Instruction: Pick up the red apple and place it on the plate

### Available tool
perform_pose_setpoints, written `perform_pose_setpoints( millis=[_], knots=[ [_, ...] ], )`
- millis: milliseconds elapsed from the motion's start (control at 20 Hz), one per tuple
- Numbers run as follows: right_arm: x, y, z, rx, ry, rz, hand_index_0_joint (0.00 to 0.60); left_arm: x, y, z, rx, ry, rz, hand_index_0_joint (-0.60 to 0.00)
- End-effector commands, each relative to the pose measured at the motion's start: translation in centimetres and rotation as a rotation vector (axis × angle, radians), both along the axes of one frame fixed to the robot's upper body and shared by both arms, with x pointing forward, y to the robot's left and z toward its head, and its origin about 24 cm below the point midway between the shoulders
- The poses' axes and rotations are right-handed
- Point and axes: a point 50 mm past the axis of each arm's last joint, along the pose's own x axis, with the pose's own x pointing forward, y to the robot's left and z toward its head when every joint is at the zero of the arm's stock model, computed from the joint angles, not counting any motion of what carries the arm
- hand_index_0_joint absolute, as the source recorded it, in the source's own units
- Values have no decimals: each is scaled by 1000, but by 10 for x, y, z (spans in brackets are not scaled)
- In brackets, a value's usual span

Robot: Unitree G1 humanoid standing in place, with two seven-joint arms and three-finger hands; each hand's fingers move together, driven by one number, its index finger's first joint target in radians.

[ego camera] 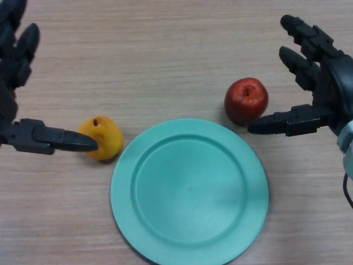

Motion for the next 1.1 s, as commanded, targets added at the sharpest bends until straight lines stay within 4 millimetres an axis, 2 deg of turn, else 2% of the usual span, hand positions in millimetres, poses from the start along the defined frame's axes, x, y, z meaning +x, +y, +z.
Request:
perform_pose_setpoints(
  millis=[50, 200, 450, 600, 650, 800, 850, 900, 950, 1000, 1050, 1100],
  knots=[
    [0, -19, 42, 21, -228, -36, 0, -11, 4, 35, 36, -237, -22, 0],
    [9, -23, 35, -16, -214, -63, 0, -7, 5, 29, 45, -202, -25, 0],
    [47, -24, 25, -81, -184, -97, 0, -9, 9, 11, 106, -113, -18, 0],
    [63, -26, 18, -115, -179, -125, 0, -9, 11, 11, 113, -102, -10, 0],
    [74, -27, 10, -174, -144, -174, 0, -9, 13, 12, 99, -106, -2, 0],
    [85, -30, 0, -205, -51, -265, 0, -8, 17, 15, 89, -132, 21, 0],
    [87, -28, -4, -239, -21, -282, 51, -7, 20, 19, 85, -160, 43, 0],
    [87, -28, -5, -240, -19, -283, 150, -7, 21, 19, 85, -160, 44, 0],
    [88, -27, -6, -242, -8, -291, 300, -7, 22, 20, 85, -162, 46, 0],
    [88, -25, -7, -240, 1, -300, 399, -7, 23, 21, 85, -163, 49, 0],
    [90, -21, -10, -269, 28, -310, 544, -5, 25, 23, 86, -172, 66, 0],
    [90, -19, -13, -292, 45, -314, 600, -4, 27, 25, 87, -181, 79, 0]
  ],
)
